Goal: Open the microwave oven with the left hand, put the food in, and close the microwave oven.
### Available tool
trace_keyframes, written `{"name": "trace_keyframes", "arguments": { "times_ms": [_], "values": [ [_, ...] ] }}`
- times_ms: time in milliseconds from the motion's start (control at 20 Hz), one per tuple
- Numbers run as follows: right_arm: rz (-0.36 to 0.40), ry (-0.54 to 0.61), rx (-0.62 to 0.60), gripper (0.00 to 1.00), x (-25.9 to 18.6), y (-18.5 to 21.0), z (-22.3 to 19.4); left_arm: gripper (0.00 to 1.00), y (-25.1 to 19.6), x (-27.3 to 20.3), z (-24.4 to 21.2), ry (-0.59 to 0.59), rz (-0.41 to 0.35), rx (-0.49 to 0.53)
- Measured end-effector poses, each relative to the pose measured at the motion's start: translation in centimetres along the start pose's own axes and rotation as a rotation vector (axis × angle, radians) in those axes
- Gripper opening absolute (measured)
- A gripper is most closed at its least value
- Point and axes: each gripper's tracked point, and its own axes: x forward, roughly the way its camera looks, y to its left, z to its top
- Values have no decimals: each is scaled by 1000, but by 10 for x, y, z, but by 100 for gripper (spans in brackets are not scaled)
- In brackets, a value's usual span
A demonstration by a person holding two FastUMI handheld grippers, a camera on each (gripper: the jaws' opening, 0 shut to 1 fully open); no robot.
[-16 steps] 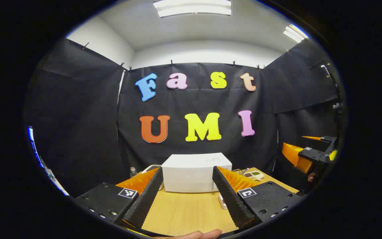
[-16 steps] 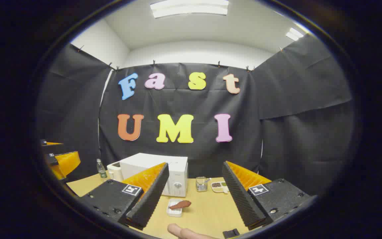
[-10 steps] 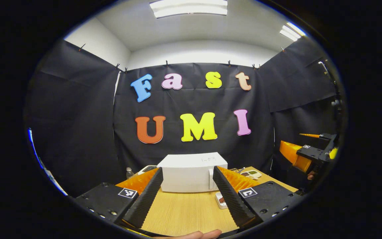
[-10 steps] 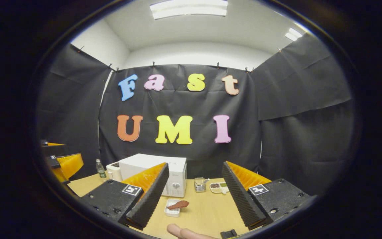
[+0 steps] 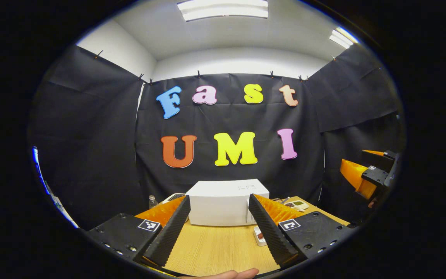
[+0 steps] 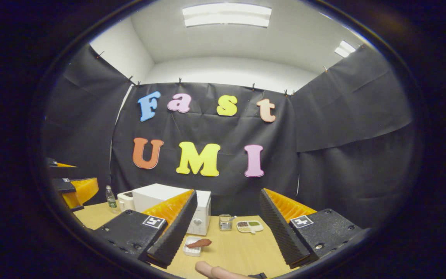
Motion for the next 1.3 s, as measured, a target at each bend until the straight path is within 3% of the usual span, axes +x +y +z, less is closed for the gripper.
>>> {"name": "trace_keyframes", "arguments": {
  "times_ms": [350, 500, 550, 600, 650, 700, 850, 900, 1050, 1100, 1200, 1300],
  "values": [
    [10, 9, 16, 94, 12, -10, -22, 95, -30, 53, -30, 31, -70, -52],
    [7, 11, 21, 94, 19, -22, -30, 95, -43, 95, -56, 67, -85, -67],
    [5, 11, 21, 100, 21, -26, -33, 95, -46, 111, -65, 73, -81, -60],
    [7, 10, 22, 94, 24, -30, -35, 95, -51, 127, -76, 85, -82, -55],
    [8, 10, 22, 100, 26, -33, -38, 95, -56, 143, -90, 107, -83, -51],
    [7, 11, 22, 94, 29, -37, -42, 95, -62, 159, -105, 133, -92, -56],
    [-1, 20, 24, 94, 39, -52, -54, 95, -84, 202, -141, 183, -120, -75],
    [-6, 26, 24, 100, 43, -57, -60, 94, -90, 217, -152, 188, -125, -74],
    [17, 13, 43, 100, 50, -62, -67, 94, -111, 255, -186, 212, -142, -95],
    [10, 19, 49, 94, 53, -71, -77, 95, -119, 264, -192, 213, -155, -106],
    [5, 38, 53, 100, 56, -80, -89, 94, -125, 281, -204, 203, -153, -84],
    [2, 53, 54, 94, 59, -89, -99, 94, -131, 296, -218, 207, -145, -62]
  ]
}}
